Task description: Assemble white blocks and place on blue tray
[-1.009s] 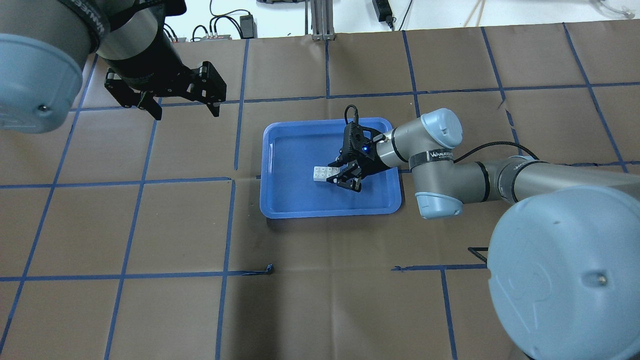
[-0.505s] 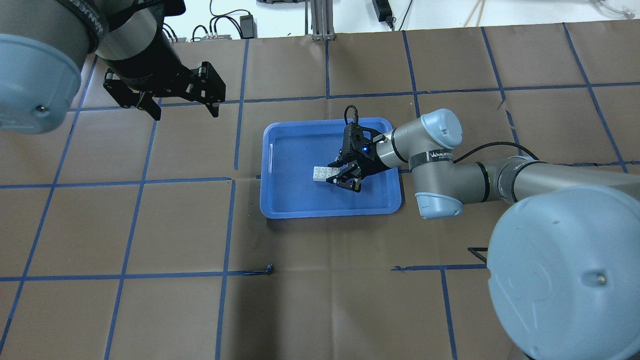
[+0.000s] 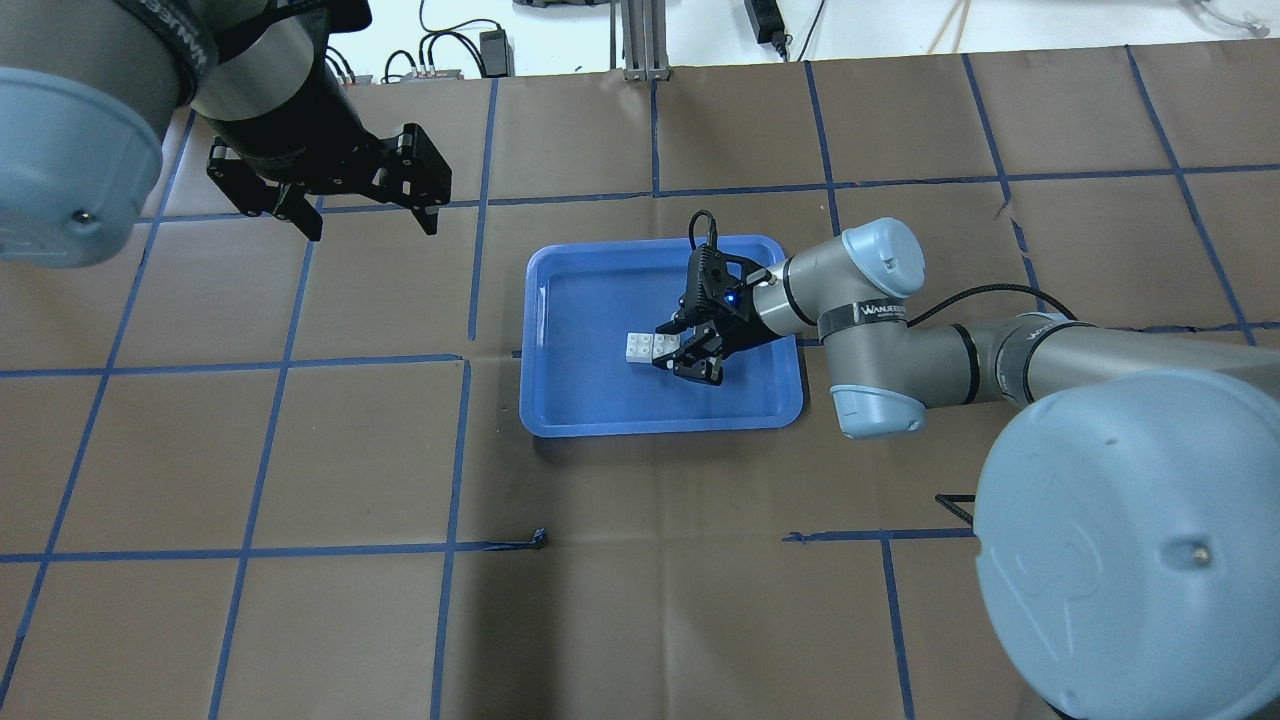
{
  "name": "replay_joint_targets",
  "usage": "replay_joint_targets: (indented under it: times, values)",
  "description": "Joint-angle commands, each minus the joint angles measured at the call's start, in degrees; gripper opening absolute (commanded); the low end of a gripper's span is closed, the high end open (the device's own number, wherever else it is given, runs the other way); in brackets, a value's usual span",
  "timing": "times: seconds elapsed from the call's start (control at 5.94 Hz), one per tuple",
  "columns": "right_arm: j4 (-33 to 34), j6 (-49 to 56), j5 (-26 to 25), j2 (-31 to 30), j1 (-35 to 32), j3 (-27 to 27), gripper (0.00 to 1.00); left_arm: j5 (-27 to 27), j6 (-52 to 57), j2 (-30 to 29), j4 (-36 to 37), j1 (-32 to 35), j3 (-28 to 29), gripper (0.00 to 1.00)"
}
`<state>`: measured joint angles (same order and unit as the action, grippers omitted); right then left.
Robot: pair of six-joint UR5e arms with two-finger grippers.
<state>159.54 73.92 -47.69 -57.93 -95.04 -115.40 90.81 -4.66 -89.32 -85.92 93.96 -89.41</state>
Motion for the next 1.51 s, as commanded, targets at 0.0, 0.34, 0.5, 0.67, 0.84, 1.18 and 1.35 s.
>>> replay_joint_targets:
  times: [0.0,0.34,0.5,0.67,0.84,1.18,1.35]
  values:
    - [0.0,-0.2,0.1,0.0,0.0,0.0,0.62,0.0,0.0,0.0,0.1,0.0,0.0,0.99]
    - [0.0,-3.1,0.0,-0.3,0.0,0.1,1.00,0.0,0.0,-0.1,0.1,0.0,0.0,0.99]
    - [-0.2,-5.5,-1.0,-1.1,0.1,1.2,1.00,0.0,0.0,-0.1,0.1,0.0,0.0,0.99]
    - [-1.2,-6.7,-2.9,-2.6,0.3,2.6,1.00,0.0,0.0,-0.1,0.1,0.0,0.0,0.99]
    - [-5.6,-10.0,-6.9,-5.2,0.6,4.2,1.00,0.0,0.0,0.0,0.1,0.0,0.0,0.99]
    - [-24.1,-23.4,-18.9,-14.0,1.6,9.1,1.00,0.0,0.0,0.0,0.1,0.0,0.0,0.99]
    - [-33.8,-35.7,-23.5,-18.1,2.1,11.5,1.00,0.0,0.0,0.0,0.1,0.0,0.0,0.99]
